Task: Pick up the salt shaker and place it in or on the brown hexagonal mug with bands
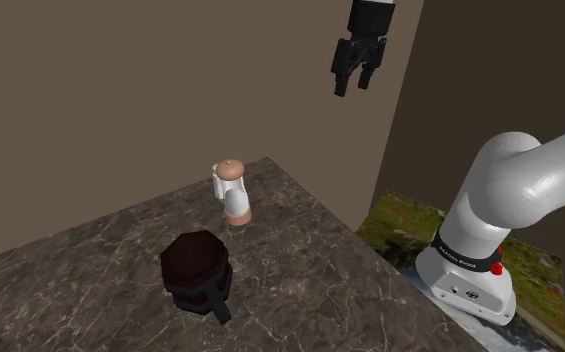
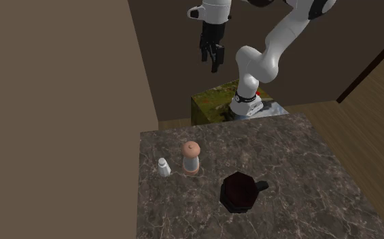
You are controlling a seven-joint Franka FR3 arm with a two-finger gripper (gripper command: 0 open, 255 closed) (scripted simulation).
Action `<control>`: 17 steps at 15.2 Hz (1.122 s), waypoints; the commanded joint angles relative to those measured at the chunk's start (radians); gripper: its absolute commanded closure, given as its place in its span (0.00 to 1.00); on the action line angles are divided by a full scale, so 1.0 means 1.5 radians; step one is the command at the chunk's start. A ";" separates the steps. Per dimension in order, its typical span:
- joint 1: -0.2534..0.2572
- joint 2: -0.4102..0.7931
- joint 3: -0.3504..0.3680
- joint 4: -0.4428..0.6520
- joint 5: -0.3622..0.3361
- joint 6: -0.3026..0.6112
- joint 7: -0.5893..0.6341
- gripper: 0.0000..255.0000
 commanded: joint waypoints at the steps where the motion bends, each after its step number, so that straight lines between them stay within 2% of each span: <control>1: 0.000 0.000 0.000 0.000 0.000 0.000 0.000 0.00; 9: 0.005 0.112 0.076 -0.045 0.032 0.195 0.072 0.00; 17: -0.005 0.280 0.153 -0.023 0.023 0.379 0.157 0.00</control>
